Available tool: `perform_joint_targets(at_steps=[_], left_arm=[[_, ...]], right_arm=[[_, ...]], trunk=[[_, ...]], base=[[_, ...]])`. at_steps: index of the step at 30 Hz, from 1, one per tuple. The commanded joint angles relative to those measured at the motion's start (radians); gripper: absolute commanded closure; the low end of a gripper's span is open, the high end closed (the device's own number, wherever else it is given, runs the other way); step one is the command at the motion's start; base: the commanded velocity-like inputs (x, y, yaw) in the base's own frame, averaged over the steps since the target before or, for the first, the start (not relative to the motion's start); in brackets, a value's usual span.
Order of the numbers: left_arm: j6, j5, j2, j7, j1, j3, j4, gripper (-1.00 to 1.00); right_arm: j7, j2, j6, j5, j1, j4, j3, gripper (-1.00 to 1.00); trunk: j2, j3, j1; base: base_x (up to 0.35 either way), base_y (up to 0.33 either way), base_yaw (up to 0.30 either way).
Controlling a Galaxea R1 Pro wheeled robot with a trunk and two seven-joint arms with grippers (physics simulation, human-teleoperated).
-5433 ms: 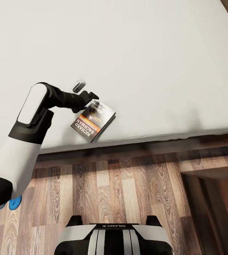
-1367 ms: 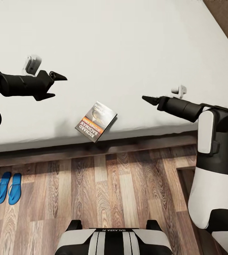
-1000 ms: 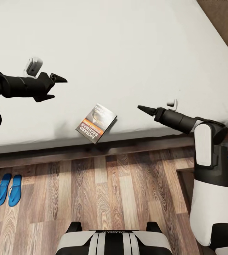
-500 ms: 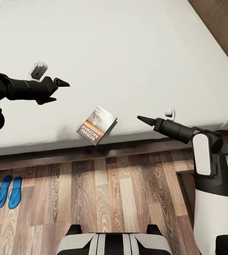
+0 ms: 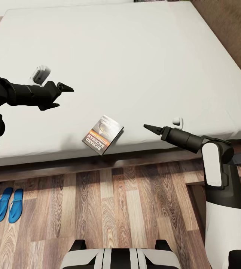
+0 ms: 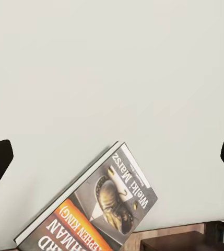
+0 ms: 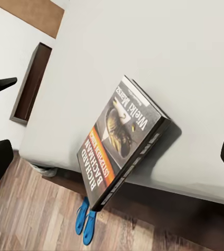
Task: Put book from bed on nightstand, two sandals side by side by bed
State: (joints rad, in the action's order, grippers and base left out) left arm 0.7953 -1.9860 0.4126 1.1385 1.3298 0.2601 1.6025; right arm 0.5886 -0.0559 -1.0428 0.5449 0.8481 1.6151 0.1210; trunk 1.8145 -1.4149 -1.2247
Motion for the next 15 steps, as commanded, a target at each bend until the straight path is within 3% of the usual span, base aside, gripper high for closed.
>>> perform_joint_targets(at_steps=[1, 9, 15], left_arm=[[0.002, -0.008, 0.0, 0.009, 0.001, 0.001, 0.0, -1.0], [0.002, -0.008, 0.002, 0.008, -0.002, 0.0, 0.003, -1.0], [0.004, -0.008, 0.002, 0.004, -0.037, 0.0, 0.005, -1.0]], right_arm=[[0.008, 0.0, -0.004, -0.007, 0.0, 0.0, 0.0, -1.0], [0.008, 0.001, -0.004, -0.007, -0.004, 0.0, -0.021, -1.0], [0.008, 0.0, -0.004, -0.007, -0.028, 0.0, -0.024, -1.0]], trunk=[[0.0, 0.001, 0.0], [0.0, 0.014, 0.0], [0.0, 0.024, 0.0]], base=[[0.0, 0.0, 0.0], [0.0, 0.0, 0.0], [0.0, 0.0, 0.0]])
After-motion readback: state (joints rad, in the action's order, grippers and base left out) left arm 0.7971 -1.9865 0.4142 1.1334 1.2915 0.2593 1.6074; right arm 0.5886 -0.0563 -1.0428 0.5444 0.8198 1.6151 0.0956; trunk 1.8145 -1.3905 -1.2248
